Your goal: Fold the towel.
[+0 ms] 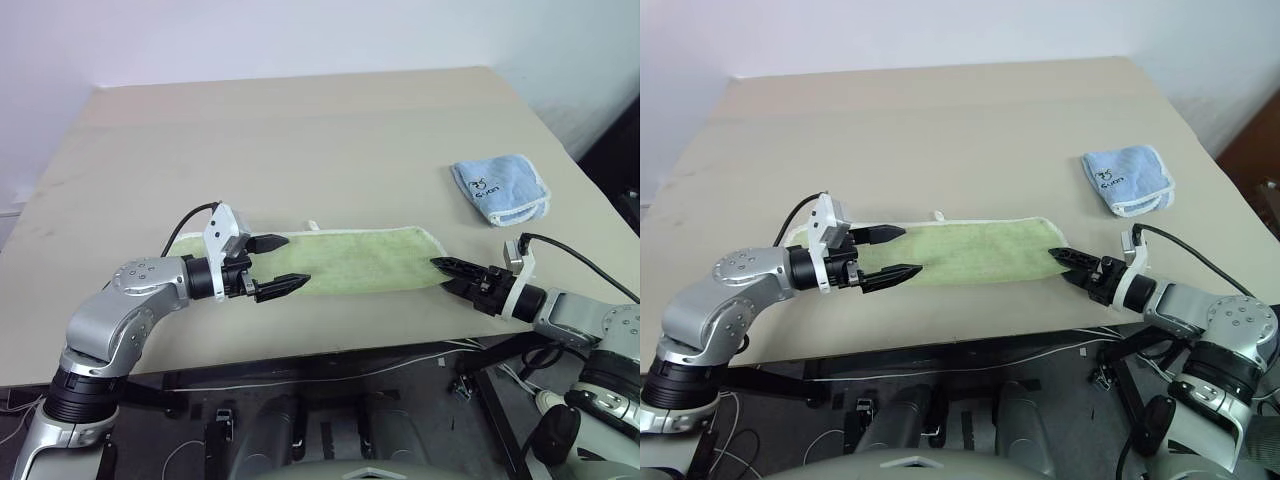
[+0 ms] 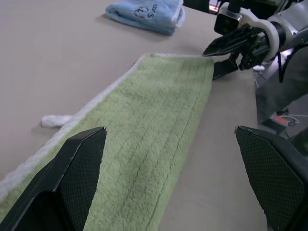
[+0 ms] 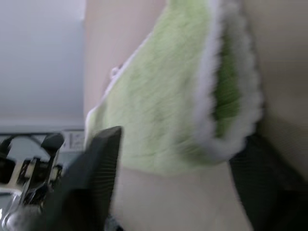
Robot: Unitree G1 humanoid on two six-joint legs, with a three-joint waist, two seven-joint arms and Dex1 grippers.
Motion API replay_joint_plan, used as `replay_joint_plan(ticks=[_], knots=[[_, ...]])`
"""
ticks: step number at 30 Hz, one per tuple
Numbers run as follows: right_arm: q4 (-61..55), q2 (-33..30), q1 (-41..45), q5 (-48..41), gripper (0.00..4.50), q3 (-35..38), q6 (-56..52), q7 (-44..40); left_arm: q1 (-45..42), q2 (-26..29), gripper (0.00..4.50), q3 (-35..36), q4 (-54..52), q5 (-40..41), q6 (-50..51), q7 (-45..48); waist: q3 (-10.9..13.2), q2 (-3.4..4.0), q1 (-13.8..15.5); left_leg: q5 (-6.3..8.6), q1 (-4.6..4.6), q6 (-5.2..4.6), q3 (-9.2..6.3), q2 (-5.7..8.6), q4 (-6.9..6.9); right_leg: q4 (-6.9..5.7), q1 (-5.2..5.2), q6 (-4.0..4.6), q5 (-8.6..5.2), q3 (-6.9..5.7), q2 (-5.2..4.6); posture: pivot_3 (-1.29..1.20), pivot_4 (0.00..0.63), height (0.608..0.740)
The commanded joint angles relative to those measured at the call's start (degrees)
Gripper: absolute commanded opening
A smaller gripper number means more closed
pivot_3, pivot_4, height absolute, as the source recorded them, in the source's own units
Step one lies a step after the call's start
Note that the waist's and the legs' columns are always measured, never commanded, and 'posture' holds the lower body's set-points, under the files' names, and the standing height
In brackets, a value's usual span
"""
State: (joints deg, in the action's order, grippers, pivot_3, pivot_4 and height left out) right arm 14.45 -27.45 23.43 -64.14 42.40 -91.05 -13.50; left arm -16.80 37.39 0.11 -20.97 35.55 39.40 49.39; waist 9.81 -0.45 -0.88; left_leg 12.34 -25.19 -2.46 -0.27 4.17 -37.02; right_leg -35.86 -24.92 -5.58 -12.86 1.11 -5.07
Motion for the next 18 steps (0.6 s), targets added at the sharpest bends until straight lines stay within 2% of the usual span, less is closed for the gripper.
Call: replay_joint_plan(ticks=[1, 7, 12, 18], knots=[[1.14, 0.07, 1.66, -0.39, 2.19, 3.18, -0.52, 1.63, -0.13, 0.50, 4.50, 0.44, -2.21, -0.24, -0.72, -0.21, 0.00, 0.00, 0.12, 0.00, 0.00, 0.00, 0.00, 0.00, 0.01, 0.03, 0.00, 0.00, 0.00, -0.01, 0.00, 0.00, 0.150, 0.740], [0.97, 0.11, 1.55, -3.30, 0.13, 3.90, -1.42, 2.09, 2.39, 0.34, 4.50, 0.16, -1.48, -1.56, -3.17, 0.71, -0.01, 0.01, 0.09, 0.00, -0.08, -0.12, -0.01, 0.00, 0.16, 0.34, 0.00, -0.01, 0.00, -0.03, 0.00, 0.00, 0.150, 0.740], [-0.67, -0.92, 0.31, -8.65, 0.06, 3.21, -1.45, 3.40, 2.88, 0.25, 4.50, 0.05, -0.31, -2.30, -4.78, 1.51, -0.01, 0.03, 0.10, 0.08, -0.09, -0.12, 0.00, 0.00, 0.18, 0.49, 0.05, -0.01, 0.01, -0.03, -0.01, 0.00, 0.150, 0.740], [-2.22, -6.61, -1.40, -13.42, 0.06, 1.05, -1.45, 2.19, 2.59, 0.31, 4.50, -0.03, 1.19, -2.95, -6.09, 2.68, 0.00, 0.05, 0.14, 0.13, -0.14, -0.20, -0.01, 0.01, 0.23, 0.65, 0.05, 0.00, 0.01, -0.05, -0.03, 0.00, 0.150, 0.740]])
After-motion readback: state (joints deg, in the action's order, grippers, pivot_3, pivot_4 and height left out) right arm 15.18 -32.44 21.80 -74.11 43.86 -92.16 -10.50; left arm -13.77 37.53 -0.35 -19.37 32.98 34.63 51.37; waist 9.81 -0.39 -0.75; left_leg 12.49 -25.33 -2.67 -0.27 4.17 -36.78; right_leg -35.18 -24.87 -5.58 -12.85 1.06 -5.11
